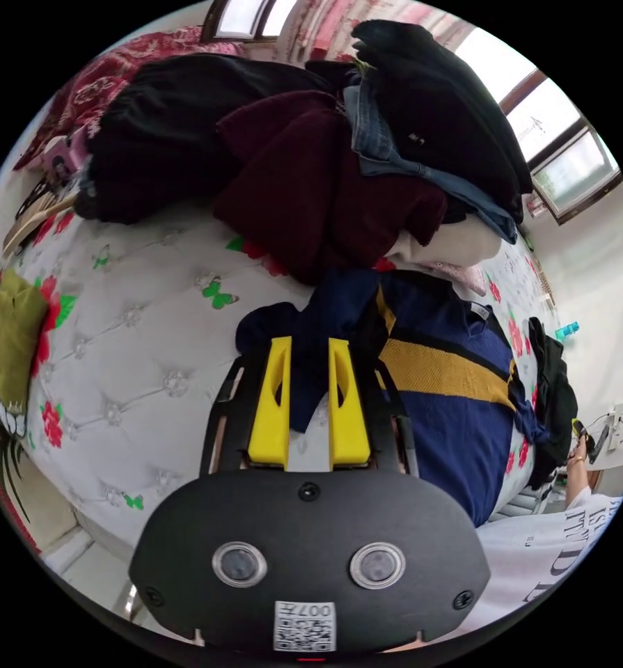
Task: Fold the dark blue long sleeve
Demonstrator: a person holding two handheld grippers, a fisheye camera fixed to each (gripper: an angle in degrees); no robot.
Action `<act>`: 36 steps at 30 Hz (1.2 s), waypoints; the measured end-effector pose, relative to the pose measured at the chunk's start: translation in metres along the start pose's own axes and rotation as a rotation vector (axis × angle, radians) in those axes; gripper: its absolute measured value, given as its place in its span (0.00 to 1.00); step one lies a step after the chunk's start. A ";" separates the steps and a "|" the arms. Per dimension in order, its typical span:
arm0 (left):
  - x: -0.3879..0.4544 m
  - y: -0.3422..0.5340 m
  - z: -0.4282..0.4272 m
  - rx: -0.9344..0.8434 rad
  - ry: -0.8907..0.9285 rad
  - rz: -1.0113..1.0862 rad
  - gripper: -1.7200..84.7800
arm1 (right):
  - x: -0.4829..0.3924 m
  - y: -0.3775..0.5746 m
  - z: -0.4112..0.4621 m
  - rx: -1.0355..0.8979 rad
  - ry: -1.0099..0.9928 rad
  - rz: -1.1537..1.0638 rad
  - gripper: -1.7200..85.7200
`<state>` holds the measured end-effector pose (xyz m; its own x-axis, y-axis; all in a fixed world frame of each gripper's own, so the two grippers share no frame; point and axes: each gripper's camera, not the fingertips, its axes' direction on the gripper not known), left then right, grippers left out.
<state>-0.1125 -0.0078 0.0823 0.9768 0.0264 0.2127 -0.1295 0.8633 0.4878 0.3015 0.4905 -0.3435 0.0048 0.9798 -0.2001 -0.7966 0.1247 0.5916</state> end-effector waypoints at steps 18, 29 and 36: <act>-0.049 0.014 -0.030 -0.043 -0.168 0.027 0.05 | -0.194 0.238 -0.030 -0.409 -0.659 -0.617 0.05; -0.266 0.072 -0.243 0.230 -0.156 -0.373 0.10 | -0.120 0.284 -0.036 -0.395 -0.567 -0.461 0.07; -0.212 0.188 -0.201 0.102 -0.068 -0.145 0.13 | -0.048 0.335 -0.023 -0.454 -0.535 -0.303 0.09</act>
<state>-0.3100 0.2501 -0.0410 0.9731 -0.1319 0.1890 -0.0082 0.7998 0.6003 0.0203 0.4813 -0.1540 0.4630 0.8697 0.1711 -0.8834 0.4370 0.1692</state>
